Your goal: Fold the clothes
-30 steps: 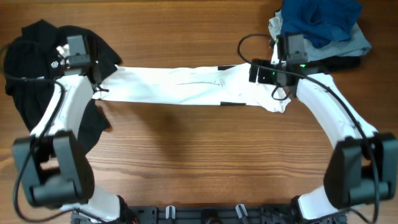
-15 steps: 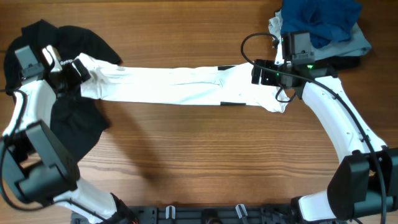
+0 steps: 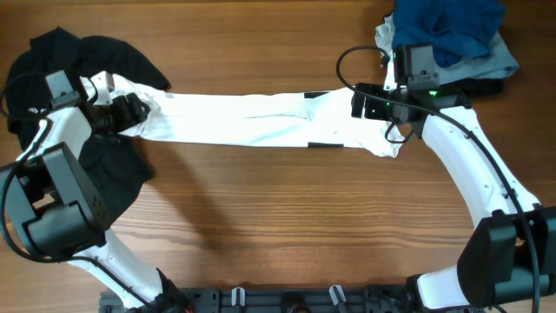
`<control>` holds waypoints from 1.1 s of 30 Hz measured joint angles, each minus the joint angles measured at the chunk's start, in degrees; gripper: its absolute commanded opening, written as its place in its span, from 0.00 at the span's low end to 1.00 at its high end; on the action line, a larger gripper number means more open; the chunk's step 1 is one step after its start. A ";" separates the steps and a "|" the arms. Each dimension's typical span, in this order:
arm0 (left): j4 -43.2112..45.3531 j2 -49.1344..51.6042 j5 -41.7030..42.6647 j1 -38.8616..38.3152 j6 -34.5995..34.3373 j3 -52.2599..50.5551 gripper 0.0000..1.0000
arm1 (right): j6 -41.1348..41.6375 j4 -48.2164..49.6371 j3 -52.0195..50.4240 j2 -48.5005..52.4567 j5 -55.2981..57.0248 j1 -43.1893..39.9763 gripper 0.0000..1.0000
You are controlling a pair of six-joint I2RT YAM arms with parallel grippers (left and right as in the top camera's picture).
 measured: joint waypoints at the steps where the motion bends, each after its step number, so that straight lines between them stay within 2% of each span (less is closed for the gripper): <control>1: 0.04 0.02 0.04 -0.04 0.07 0.00 0.68 | 0.00 0.00 0.00 0.00 -0.07 0.00 1.00; 3: 0.22 0.04 0.04 -0.09 0.61 0.00 0.47 | -0.02 0.00 0.00 0.00 -0.07 0.00 0.99; 4: 0.33 0.04 0.07 -0.09 0.76 0.00 0.39 | -0.02 -0.02 0.00 0.00 -0.09 0.00 1.00; 5: 0.46 0.04 0.09 -0.09 0.90 0.00 0.34 | 0.00 -0.02 0.00 0.00 -0.09 0.00 1.00; 8: 1.05 0.04 0.31 -0.09 0.92 0.00 0.28 | -0.02 -0.02 0.00 0.00 -0.09 0.00 1.00; 13: 2.19 0.04 2.54 -0.09 0.90 0.00 0.04 | -0.02 -0.02 0.00 0.00 -0.09 0.00 0.99; 23: 1.60 -1.49 3.76 -0.09 -1.36 0.00 0.04 | -0.02 -1.90 0.00 0.00 -0.09 0.00 0.99; 28: -1.36 -12.44 2.91 -0.09 -2.19 0.00 0.04 | -0.46 -2.62 0.00 0.00 -1.60 0.00 0.98; 30: -2.58 -17.16 1.25 -0.13 -2.58 0.00 0.04 | -0.90 -2.84 0.00 0.00 -2.43 0.00 0.94; 33: -4.15 -21.68 -0.92 -0.15 -2.86 0.00 0.04 | -1.33 -2.95 0.00 0.00 -3.76 0.00 0.64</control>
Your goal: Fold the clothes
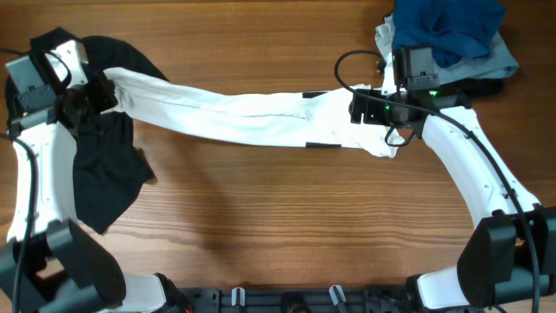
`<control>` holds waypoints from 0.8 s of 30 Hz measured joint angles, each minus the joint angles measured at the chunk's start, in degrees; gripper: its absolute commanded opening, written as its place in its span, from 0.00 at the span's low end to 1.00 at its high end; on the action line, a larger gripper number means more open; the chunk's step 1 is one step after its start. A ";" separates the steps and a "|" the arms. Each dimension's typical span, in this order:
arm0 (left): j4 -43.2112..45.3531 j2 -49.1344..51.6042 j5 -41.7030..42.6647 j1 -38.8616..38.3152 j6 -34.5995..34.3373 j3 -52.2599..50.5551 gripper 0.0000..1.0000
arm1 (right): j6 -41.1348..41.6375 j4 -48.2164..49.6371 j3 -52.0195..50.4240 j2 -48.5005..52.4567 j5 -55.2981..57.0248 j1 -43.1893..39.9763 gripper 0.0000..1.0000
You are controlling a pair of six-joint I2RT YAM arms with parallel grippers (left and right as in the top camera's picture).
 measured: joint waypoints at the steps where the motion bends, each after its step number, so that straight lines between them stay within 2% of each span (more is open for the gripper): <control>1: -0.50 -0.70 -0.74 0.00 0.00 0.00 0.04 | -0.02 0.07 0.00 0.00 -0.35 0.00 0.53; 3: -1.01 -1.36 -1.95 0.02 -0.02 0.00 0.04 | -0.13 0.48 0.00 0.00 -1.03 0.00 0.39; 5: -1.11 -1.55 -2.78 0.00 -0.02 0.00 0.04 | -0.22 1.05 0.00 0.00 -1.60 0.00 0.32; 15: -4.59 -1.57 -4.09 0.00 -0.52 0.00 0.04 | 0.11 2.14 0.00 3.63 -3.28 0.00 0.32; 24: -11.45 0.37 -6.23 0.02 -6.99 0.00 0.04 | 0.11 2.58 0.00 4.20 -4.98 0.00 0.32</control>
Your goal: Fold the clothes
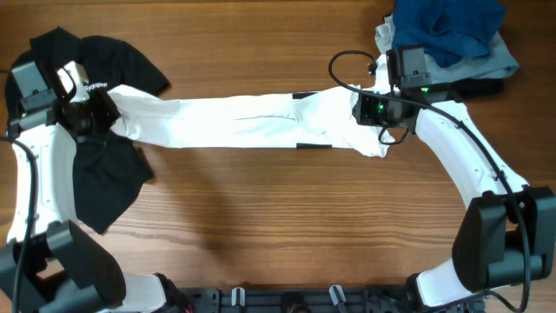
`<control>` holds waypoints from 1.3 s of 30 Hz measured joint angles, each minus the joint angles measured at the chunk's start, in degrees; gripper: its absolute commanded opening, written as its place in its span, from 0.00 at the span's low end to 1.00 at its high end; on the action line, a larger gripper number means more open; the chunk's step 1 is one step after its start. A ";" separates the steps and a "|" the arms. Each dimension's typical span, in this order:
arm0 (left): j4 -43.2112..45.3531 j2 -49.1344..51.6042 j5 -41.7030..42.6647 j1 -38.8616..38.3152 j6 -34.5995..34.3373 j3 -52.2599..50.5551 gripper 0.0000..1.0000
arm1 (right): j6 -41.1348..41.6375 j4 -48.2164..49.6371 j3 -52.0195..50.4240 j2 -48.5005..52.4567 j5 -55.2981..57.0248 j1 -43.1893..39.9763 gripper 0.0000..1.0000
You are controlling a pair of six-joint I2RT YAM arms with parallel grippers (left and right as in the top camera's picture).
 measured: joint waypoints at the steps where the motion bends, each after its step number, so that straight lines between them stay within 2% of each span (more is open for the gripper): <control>1: -0.28 0.68 -1.31 0.00 -1.25 0.00 0.04 | -0.02 -0.02 0.00 0.00 -0.13 0.00 0.32; 2: -0.37 1.22 -2.25 0.00 -2.12 0.00 0.04 | -0.02 -0.02 0.00 0.00 -0.17 0.00 0.32; 3: -0.37 1.81 -3.41 0.00 -3.06 0.00 0.10 | -0.02 -0.02 0.00 0.00 -0.20 0.00 0.33; 4: -0.37 2.34 -4.48 0.00 -3.96 0.00 0.22 | -0.02 0.00 0.00 0.00 -0.22 0.00 0.36; 6: -0.37 2.73 -5.73 0.02 -4.74 0.00 0.67 | -0.04 0.00 0.00 0.00 -0.24 0.00 0.42; 7: -0.37 2.78 -6.29 0.07 -5.64 0.00 0.79 | 0.00 0.00 0.00 0.00 -0.35 0.00 0.45; 11: 1.77 2.78 -6.86 0.11 -6.40 -0.02 0.92 | -0.04 0.09 0.00 0.00 -0.39 0.00 0.52; 15: 6.67 2.78 -5.97 0.13 -6.56 0.00 0.95 | 0.00 0.57 0.00 0.00 -0.42 0.00 0.55; 22: 23.41 3.96 -4.70 0.11 -4.37 0.50 0.97 | 0.00 0.68 0.00 0.00 -0.42 0.00 0.56; 32: 30.86 22.23 -0.20 0.11 -2.12 1.20 0.98 | 0.00 0.76 0.00 0.00 -0.42 0.00 0.57; 34: 31.93 23.98 0.13 0.11 -1.46 1.20 0.95 | 0.00 0.81 0.00 0.00 -0.42 0.00 0.57; 39: 33.22 24.48 0.57 0.11 -0.59 1.22 0.75 | 0.00 0.81 0.00 0.00 -0.42 0.00 0.57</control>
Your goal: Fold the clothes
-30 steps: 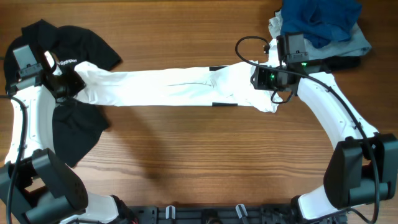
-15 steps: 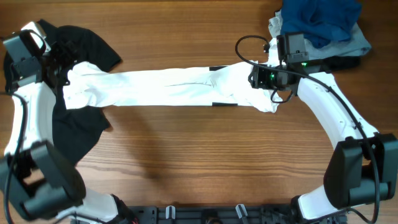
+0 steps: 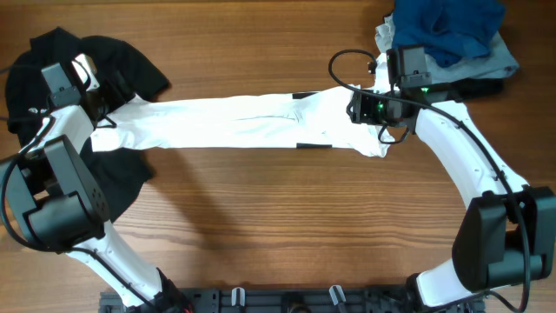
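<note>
A long white garment [image 3: 243, 122] lies stretched left to right across the wooden table [image 3: 278, 217]. My right gripper [image 3: 354, 108] is shut on its bunched right end, and a loose white corner [image 3: 378, 146] hangs just below the wrist. My left gripper [image 3: 102, 100] sits at the garment's upper left edge, over black cloth. Its fingers blend into the dark fabric, so their state is unclear. The garment's left end [image 3: 104, 135] looks spread wide and flat.
A black garment [image 3: 122, 65] lies crumpled at the far left, partly under the white one, with more of it [image 3: 117, 178] below. A pile of blue [image 3: 447, 26] and grey [image 3: 495, 61] clothes sits at the back right corner.
The left arm has swung round, and its gripper is now slightly higher at the garment's edge. The white garment's left end has gone from bunched to wider and flatter. The right gripper has hardly moved.
Both grippers first held the white garment stretched between them. The left end was then raised toward the back left, slanting the garment. It was then back level with the right end shifted a little left. Now the left end lies spread out.
</note>
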`<control>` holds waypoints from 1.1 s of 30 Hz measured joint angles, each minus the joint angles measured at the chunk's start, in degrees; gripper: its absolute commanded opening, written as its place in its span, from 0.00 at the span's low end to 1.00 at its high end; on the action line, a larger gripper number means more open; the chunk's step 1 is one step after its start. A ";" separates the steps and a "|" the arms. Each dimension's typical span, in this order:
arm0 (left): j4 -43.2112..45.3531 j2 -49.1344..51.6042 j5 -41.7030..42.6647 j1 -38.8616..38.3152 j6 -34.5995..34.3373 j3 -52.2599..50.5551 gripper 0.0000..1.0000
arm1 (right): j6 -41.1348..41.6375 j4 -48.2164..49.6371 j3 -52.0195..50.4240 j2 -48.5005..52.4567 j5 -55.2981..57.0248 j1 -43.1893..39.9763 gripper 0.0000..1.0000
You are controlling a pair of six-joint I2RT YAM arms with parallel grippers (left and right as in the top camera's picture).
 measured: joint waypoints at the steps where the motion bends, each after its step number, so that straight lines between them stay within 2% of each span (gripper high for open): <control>1: 0.22 0.00 0.00 0.00 0.09 0.00 0.72 | 0.00 0.00 0.00 0.00 0.00 0.00 0.57; 6: 2.08 0.00 0.24 0.00 0.74 0.00 0.45 | 0.00 0.00 0.00 0.00 0.00 0.00 0.57; 8: 2.58 0.00 0.37 0.00 1.25 0.00 0.24 | 0.00 0.00 0.00 0.00 0.00 0.00 0.57; 10: 2.80 0.00 0.42 0.00 1.22 0.00 0.11 | 0.00 0.00 0.00 0.00 0.00 0.00 0.57; 13: 3.37 0.00 0.37 0.00 1.09 0.00 0.10 | 0.00 0.02 0.00 0.00 0.00 0.00 0.57; 14: 3.43 0.00 0.37 0.00 1.14 0.00 0.12 | 0.00 0.02 0.00 0.00 0.00 0.00 0.57; 15: 3.54 0.00 0.39 0.00 1.16 0.00 0.22 | 0.00 0.02 0.00 0.00 0.00 0.00 0.57; 17: 3.87 0.00 0.37 0.00 1.03 0.00 0.63 | 0.00 0.02 0.00 0.00 0.00 0.00 0.57; 19: 4.59 0.00 0.35 0.00 1.22 0.00 0.82 | 0.00 0.02 0.00 0.00 0.00 0.00 0.57; 21: 5.25 0.00 0.39 0.00 1.16 0.00 0.89 | 0.00 0.02 0.00 0.00 0.00 0.00 0.57; 24: 5.53 0.00 0.37 0.00 1.22 0.00 0.93 | 0.00 0.02 0.00 0.00 0.00 0.00 0.57; 30: 5.68 1.14 0.39 0.00 1.05 0.00 0.92 | 0.00 0.04 0.00 0.00 0.00 0.00 0.57; 33: 5.40 3.02 0.44 0.00 1.05 0.00 0.88 | 0.00 0.15 0.00 0.00 0.00 0.00 0.57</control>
